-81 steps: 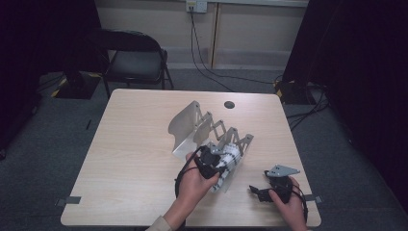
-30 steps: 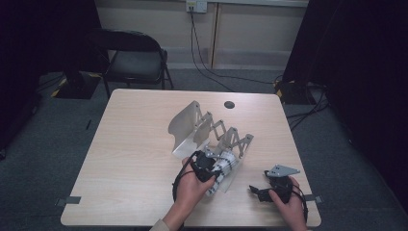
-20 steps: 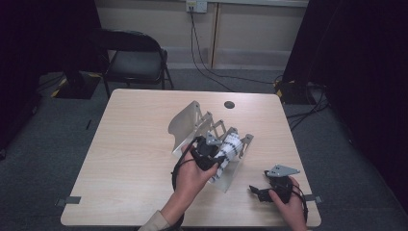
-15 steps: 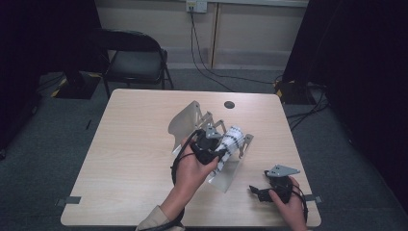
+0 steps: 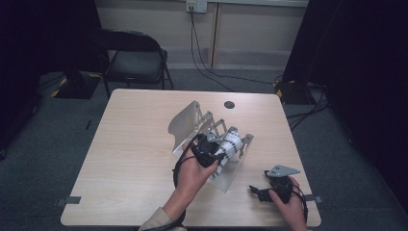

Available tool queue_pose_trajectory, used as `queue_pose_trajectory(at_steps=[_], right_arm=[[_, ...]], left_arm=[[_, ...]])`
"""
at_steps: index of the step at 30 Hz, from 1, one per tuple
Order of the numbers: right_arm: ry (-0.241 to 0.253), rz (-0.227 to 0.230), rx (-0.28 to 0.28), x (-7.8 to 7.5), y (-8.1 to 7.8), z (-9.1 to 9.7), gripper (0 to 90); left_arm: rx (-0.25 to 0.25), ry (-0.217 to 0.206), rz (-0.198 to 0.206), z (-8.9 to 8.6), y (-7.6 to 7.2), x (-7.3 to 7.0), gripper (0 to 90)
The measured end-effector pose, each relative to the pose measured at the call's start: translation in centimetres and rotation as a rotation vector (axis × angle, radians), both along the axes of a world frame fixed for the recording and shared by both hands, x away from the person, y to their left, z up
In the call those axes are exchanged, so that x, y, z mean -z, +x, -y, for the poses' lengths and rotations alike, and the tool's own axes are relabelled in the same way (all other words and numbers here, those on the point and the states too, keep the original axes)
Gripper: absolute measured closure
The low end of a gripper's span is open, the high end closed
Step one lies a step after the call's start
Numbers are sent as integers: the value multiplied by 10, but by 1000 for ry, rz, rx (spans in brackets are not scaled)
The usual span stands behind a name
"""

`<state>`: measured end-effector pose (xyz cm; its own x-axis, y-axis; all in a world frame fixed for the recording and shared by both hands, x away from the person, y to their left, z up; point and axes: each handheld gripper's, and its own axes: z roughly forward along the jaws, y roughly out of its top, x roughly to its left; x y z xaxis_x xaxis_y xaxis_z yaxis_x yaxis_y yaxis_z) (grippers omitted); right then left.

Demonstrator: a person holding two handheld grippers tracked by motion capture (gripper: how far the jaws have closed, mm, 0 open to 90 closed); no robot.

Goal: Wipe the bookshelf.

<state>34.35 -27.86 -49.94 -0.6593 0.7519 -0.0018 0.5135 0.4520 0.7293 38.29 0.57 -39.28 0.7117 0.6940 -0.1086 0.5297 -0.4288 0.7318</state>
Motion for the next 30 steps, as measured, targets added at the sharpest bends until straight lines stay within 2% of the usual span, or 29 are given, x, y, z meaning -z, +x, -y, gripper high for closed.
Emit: queue_pose_trajectory(at_steps=[10,21,30], right_arm=[[0,0,0,0,0,0,113],[0,0,0,0,0,0,113],[0,0,0,0,0,0,113]], left_arm=[[-3,1,-30,-1,-5,16,763],[-10,14,-76,-3,-9,42,763],[-17,33,-129,-4,-13,67,764]])
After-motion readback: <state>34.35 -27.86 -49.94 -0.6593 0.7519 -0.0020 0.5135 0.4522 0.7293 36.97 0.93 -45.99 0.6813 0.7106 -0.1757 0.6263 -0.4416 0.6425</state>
